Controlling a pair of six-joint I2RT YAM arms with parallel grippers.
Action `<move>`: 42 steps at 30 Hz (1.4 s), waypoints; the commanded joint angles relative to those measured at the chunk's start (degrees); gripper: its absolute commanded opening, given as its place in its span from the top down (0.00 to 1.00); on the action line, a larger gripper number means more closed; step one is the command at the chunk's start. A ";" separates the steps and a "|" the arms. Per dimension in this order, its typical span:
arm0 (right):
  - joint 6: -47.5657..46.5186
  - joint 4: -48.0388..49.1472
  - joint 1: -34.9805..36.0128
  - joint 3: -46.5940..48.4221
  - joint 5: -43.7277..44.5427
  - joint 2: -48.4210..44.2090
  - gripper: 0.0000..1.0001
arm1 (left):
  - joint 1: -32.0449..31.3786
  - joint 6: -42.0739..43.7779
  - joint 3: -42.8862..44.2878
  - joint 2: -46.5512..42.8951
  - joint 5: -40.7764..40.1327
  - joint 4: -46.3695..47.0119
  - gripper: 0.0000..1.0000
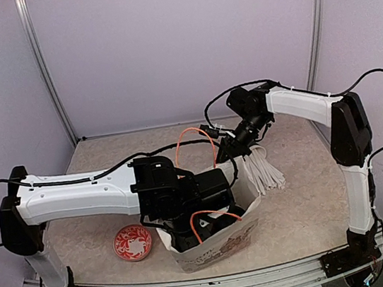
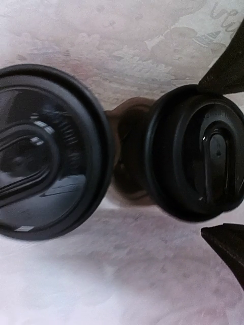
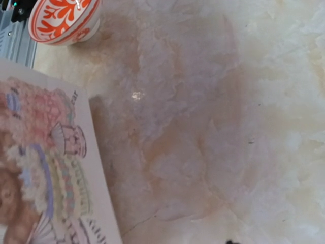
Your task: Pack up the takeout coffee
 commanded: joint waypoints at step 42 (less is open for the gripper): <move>7.40 5.91 -12.45 0.40 3.60 -10.84 0.49 | 8.15 17.63 12.12 -5.18 -22.92 21.41 0.03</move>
